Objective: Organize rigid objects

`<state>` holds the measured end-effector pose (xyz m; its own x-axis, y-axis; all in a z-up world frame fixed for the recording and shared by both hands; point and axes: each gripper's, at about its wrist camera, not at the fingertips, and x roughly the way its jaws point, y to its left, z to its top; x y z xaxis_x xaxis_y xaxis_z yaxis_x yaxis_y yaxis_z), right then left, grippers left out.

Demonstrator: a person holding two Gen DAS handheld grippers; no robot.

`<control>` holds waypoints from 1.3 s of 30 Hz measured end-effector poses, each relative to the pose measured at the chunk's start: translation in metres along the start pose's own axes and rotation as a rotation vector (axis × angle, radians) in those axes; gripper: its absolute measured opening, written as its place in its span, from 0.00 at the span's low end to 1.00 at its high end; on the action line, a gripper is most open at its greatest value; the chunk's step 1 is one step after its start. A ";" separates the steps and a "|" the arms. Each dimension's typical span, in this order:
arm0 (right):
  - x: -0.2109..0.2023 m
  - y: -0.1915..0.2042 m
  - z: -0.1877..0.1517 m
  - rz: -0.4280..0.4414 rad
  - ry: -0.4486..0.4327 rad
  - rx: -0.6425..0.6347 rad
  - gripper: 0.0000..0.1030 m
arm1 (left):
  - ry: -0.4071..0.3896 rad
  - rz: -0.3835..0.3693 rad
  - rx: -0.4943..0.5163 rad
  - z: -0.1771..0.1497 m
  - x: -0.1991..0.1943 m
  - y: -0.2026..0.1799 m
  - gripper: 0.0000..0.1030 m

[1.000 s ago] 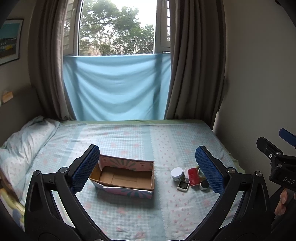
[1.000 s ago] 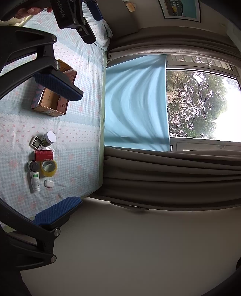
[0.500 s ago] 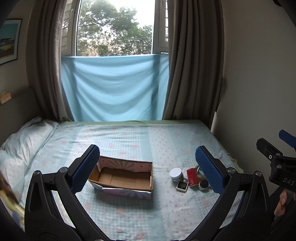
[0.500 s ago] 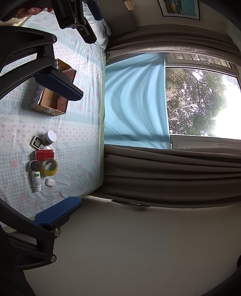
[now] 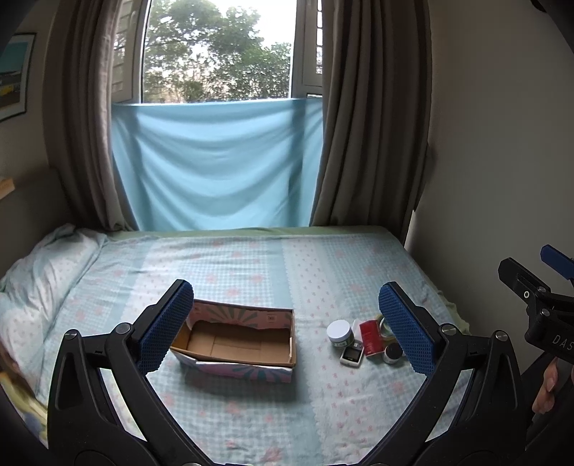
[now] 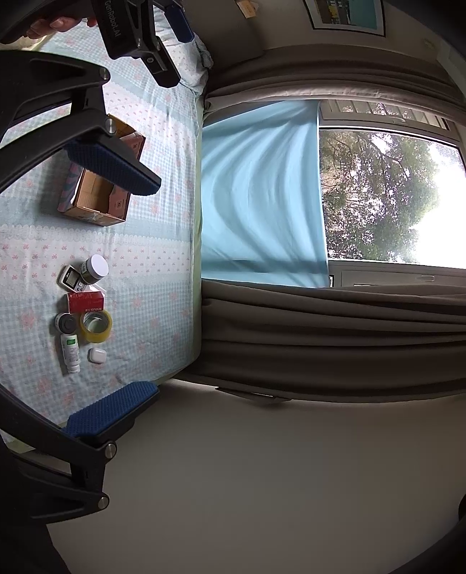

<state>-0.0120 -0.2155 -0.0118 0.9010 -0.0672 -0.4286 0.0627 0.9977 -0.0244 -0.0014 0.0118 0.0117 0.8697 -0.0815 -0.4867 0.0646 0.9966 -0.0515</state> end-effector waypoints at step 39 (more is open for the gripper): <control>0.315 -0.147 -0.090 0.209 0.477 0.127 1.00 | 0.632 -0.080 -0.183 -0.103 0.369 -0.108 1.00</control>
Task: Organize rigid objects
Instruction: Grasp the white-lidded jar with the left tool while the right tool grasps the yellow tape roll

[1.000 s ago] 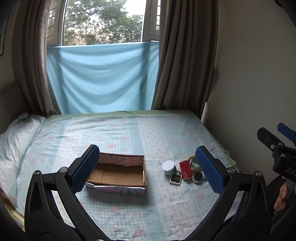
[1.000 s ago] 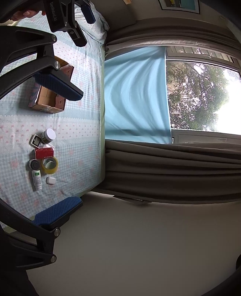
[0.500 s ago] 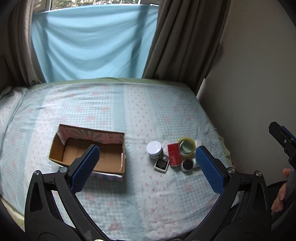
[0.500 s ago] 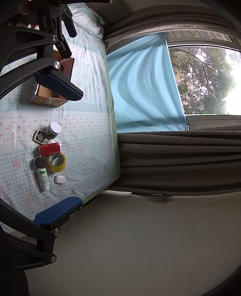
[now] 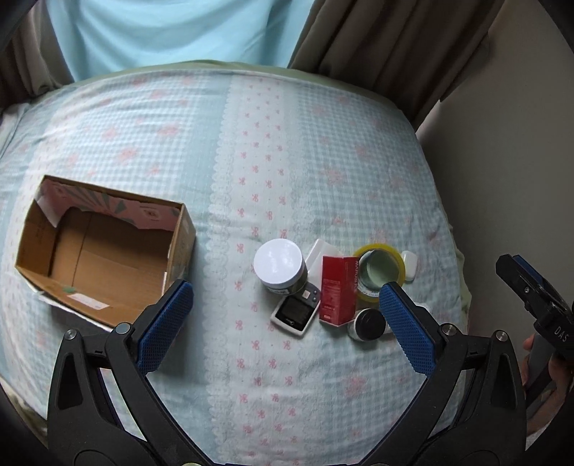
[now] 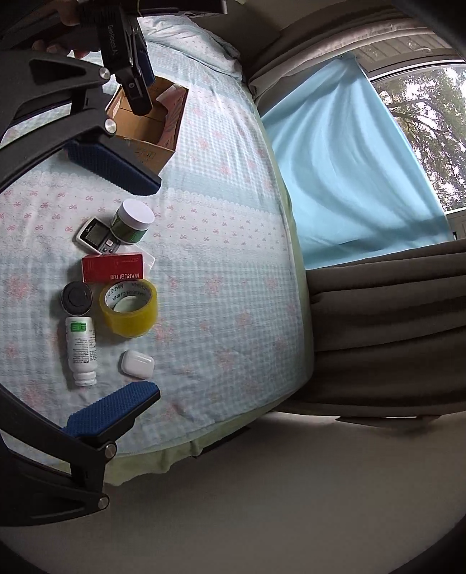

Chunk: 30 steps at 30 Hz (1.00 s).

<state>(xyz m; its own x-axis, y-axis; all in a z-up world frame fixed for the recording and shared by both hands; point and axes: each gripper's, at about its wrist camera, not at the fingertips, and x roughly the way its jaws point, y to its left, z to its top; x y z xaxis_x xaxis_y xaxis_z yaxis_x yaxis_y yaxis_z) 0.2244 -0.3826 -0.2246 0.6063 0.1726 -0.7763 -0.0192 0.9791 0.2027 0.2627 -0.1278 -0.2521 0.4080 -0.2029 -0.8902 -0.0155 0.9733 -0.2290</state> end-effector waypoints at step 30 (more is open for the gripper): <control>0.190 -0.069 -0.046 0.306 0.213 -0.020 0.47 | 0.226 0.050 0.010 -0.003 0.212 0.014 0.99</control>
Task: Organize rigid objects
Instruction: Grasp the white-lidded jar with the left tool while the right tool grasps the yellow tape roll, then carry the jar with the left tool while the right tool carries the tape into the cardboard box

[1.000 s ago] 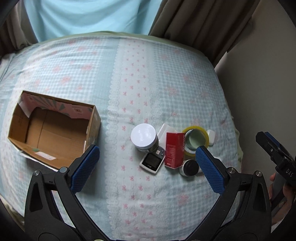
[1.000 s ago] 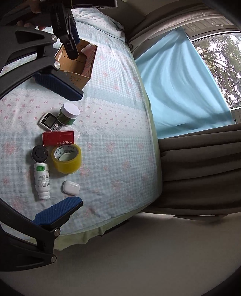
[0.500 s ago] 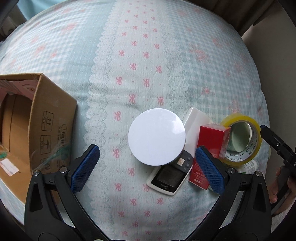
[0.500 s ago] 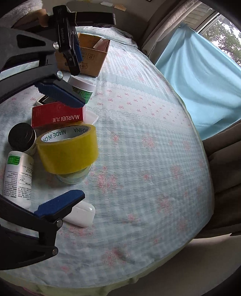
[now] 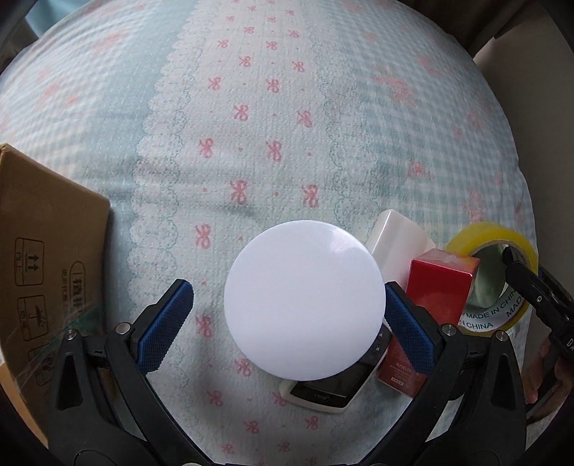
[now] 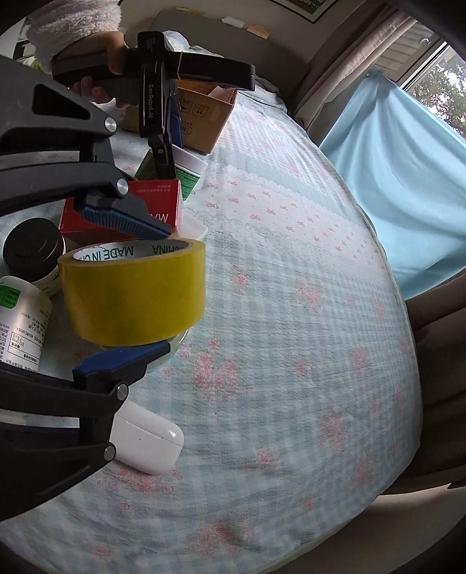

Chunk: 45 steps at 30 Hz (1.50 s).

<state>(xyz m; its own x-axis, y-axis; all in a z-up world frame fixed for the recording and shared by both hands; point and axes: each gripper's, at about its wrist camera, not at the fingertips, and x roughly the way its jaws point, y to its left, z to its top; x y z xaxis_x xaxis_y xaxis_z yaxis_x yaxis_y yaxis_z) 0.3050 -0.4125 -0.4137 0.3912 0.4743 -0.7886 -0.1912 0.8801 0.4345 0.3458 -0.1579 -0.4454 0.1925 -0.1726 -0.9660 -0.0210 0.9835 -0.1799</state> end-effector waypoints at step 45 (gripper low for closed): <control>-0.111 0.094 0.030 -0.126 -0.119 0.063 0.38 | -0.157 -0.099 0.003 -0.007 -0.164 0.002 0.66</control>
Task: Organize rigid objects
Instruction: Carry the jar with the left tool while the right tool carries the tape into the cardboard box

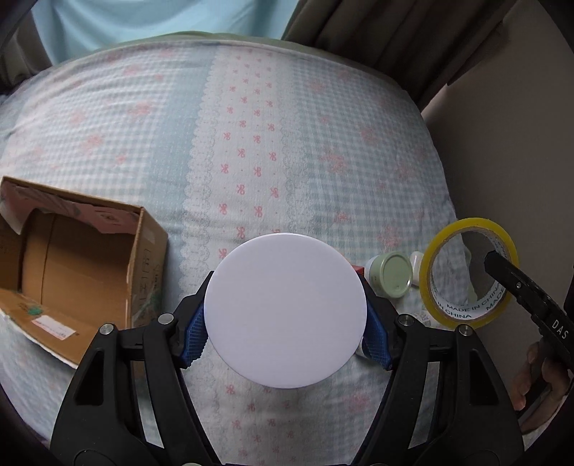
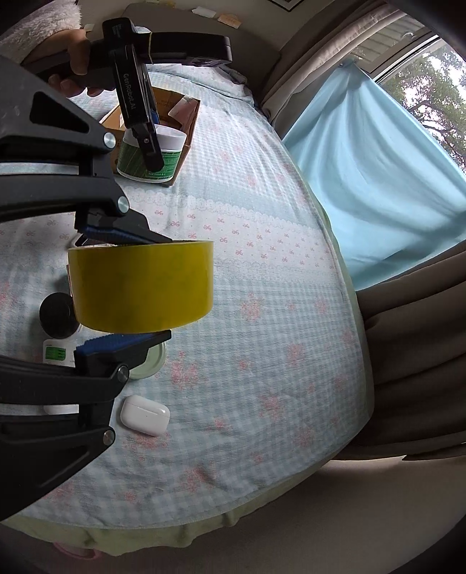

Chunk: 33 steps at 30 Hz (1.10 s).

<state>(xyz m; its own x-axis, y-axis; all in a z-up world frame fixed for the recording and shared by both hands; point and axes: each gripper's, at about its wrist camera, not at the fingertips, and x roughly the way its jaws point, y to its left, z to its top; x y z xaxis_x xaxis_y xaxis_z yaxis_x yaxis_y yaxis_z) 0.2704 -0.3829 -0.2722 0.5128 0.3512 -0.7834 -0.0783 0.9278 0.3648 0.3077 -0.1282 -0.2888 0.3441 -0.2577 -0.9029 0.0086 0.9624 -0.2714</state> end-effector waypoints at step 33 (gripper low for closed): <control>0.038 0.349 -0.020 -0.048 0.021 0.068 0.38 | -0.007 0.048 0.157 0.020 -0.161 0.297 0.66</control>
<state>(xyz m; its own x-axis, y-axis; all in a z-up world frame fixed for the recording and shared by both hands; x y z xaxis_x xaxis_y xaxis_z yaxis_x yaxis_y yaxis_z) 0.2456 -0.0434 -0.1848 0.4967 0.3095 -0.8109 0.0047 0.9333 0.3591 0.2733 0.2006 -0.2171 0.3546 -0.2112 -0.9108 0.1387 0.9753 -0.1722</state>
